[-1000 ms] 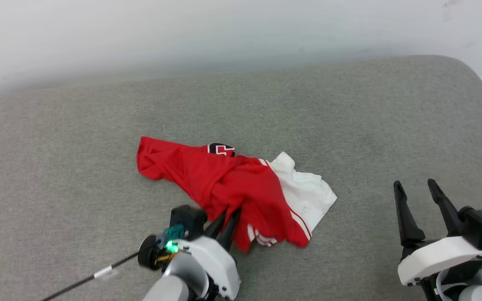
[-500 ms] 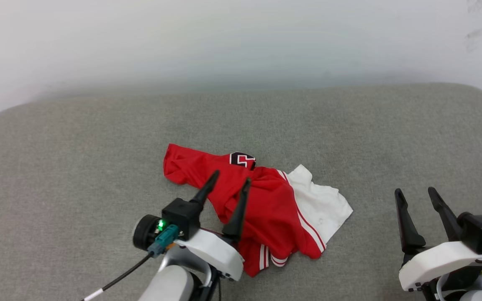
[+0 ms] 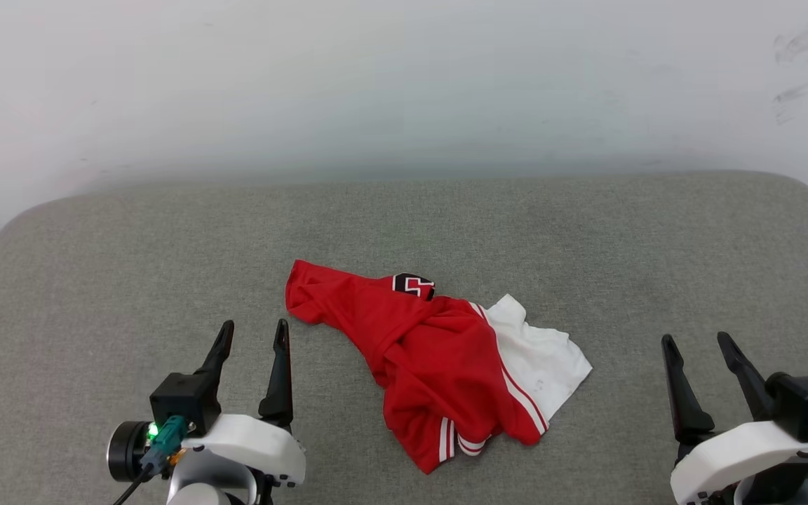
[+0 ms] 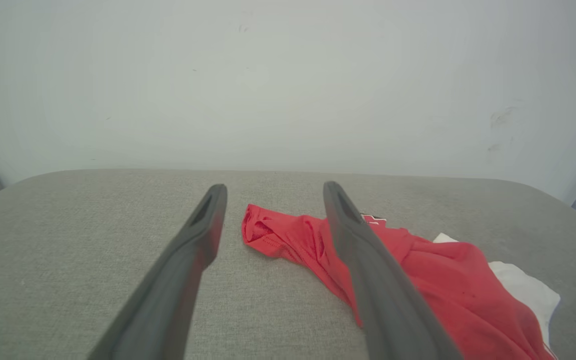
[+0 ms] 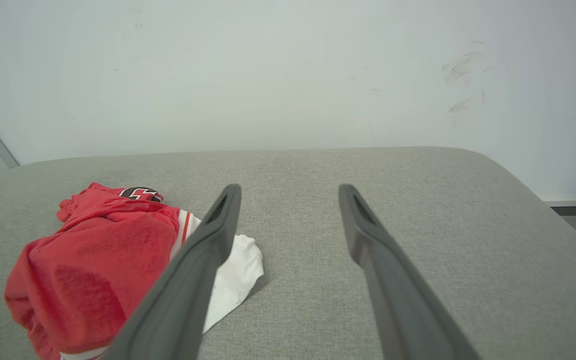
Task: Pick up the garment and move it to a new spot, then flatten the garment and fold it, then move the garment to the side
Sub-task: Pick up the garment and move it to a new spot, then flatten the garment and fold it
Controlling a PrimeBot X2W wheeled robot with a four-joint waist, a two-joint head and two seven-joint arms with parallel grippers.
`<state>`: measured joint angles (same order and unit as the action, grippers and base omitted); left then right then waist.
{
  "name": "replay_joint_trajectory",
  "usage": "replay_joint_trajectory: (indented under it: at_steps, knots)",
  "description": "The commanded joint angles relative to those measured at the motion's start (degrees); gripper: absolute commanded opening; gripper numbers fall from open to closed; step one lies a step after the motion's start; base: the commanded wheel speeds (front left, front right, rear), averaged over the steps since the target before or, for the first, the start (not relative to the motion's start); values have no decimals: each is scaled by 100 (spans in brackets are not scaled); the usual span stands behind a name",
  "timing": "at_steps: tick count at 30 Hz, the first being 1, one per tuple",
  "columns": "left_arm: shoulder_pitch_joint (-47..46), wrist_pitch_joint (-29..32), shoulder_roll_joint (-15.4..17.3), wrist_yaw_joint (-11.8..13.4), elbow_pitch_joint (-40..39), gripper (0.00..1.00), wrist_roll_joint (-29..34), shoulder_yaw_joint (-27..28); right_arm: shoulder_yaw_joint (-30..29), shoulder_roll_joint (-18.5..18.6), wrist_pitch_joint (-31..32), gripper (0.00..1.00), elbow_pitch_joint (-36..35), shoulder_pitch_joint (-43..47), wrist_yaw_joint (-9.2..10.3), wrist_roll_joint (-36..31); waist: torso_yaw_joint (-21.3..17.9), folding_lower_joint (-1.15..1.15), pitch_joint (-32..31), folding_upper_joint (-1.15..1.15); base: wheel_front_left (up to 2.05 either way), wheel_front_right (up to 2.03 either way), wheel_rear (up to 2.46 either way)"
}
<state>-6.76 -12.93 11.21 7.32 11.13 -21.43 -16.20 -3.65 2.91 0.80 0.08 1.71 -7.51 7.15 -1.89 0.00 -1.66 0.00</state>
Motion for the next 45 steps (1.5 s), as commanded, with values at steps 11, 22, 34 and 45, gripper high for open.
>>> replay_joint_trajectory:
  at_steps: [11,22,34,45]
  knots:
    - [55,149,73,58,-143,100,31,-111,3,-4,26,100,-57,27,4,38,19,0,43,0,0,0,0]
    - [-689,1696,168,-601,122,100,-313,-632,72,-4,51,100,-54,-110,4,46,18,0,303,0,0,0,0]
    - [-2053,3871,244,-1231,1515,100,-656,-1190,210,-4,-67,100,125,-458,4,187,-452,0,1105,0,0,0,0]
    - [-2657,3018,321,-902,1504,0,-177,-1180,133,-6,-145,100,330,-533,4,217,-408,0,1061,0,0,0,0]
